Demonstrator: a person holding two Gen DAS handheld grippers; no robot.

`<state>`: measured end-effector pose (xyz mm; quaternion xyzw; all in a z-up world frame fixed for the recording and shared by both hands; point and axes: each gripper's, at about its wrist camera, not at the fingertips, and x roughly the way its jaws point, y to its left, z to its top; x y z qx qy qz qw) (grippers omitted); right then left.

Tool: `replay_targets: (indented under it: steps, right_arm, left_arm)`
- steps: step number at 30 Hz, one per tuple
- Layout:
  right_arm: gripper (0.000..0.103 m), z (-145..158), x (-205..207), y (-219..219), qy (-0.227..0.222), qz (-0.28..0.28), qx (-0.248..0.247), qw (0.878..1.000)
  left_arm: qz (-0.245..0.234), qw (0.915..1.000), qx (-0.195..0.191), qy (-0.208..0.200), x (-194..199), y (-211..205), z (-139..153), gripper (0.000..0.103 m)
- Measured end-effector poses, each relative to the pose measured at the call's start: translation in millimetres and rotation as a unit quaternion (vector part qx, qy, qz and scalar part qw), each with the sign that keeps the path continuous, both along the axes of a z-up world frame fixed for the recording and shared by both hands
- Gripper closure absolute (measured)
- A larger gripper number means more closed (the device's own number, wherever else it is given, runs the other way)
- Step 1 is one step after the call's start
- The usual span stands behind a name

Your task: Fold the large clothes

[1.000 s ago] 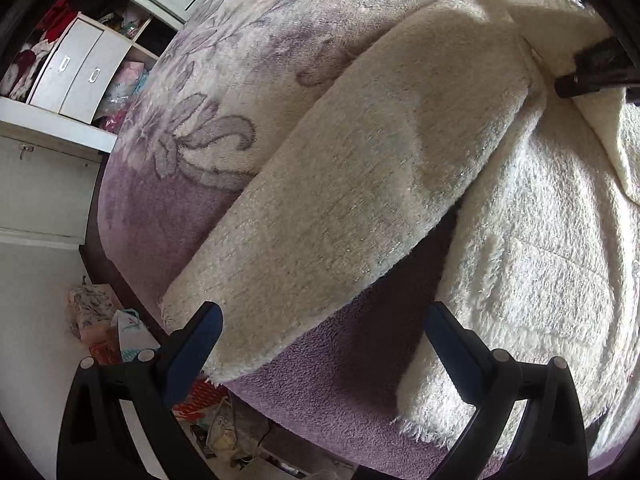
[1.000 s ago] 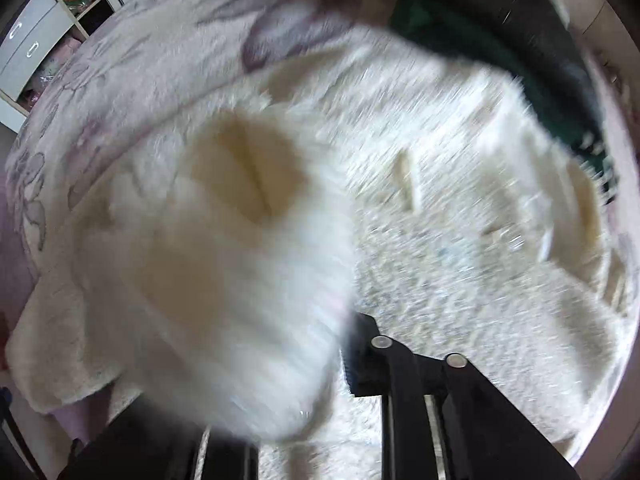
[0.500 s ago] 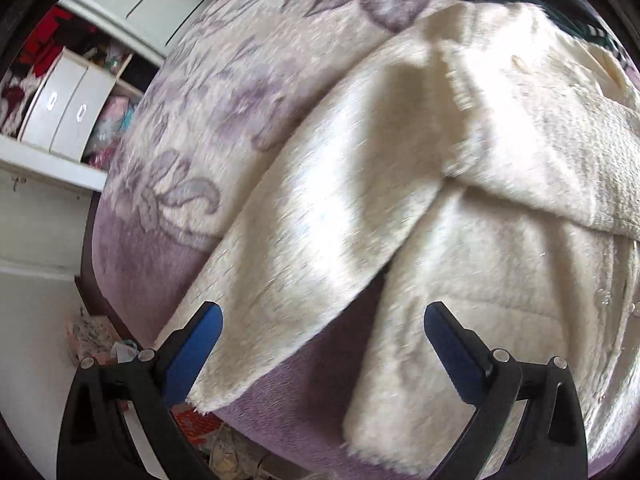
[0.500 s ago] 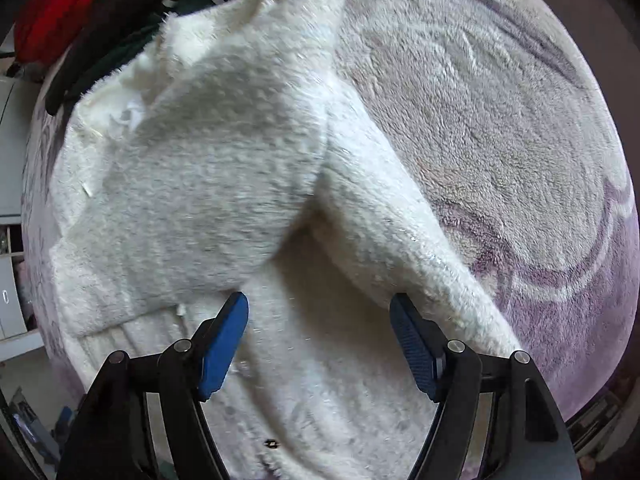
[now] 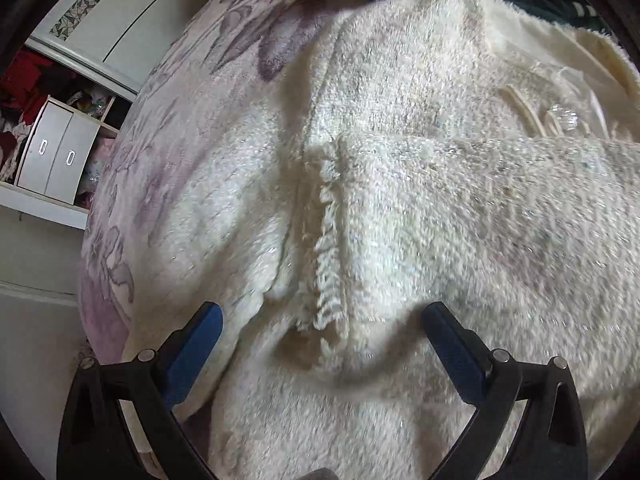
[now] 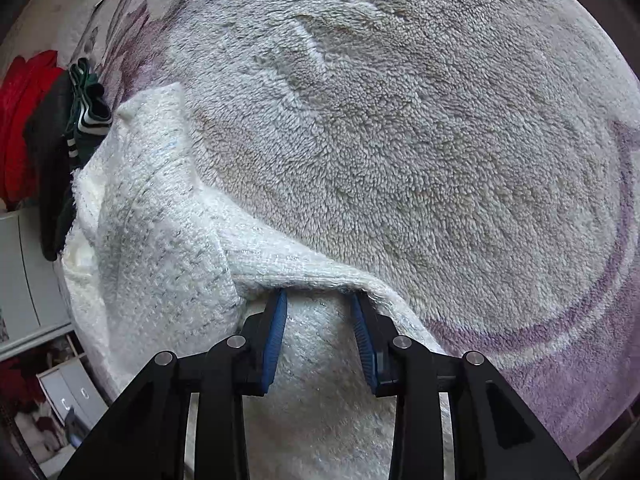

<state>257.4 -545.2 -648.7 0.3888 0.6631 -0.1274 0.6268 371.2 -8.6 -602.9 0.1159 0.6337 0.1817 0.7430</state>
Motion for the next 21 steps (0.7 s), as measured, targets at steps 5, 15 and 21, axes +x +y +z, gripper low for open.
replay_targets:
  steps: [5, 15, 21]
  right_arm:
    - [0.048, 29, -19, -27, 0.000, 0.030, -0.015, 0.999]
    - [0.037, 95, 6, 77, -0.020, 0.184, -0.039, 0.982]
    - [0.037, 84, 8, 147, -0.014, 0.254, -0.040, 0.966]
  left_arm:
    - [0.040, 0.9986, -0.030, -0.014, 14, 21, 12, 0.000]
    - [0.281, 0.9439, -0.162, -0.064, -156, 134, 87, 0.000]
    - [0.474, 0.8131, -0.320, -0.109, -273, 212, 32, 0.006]
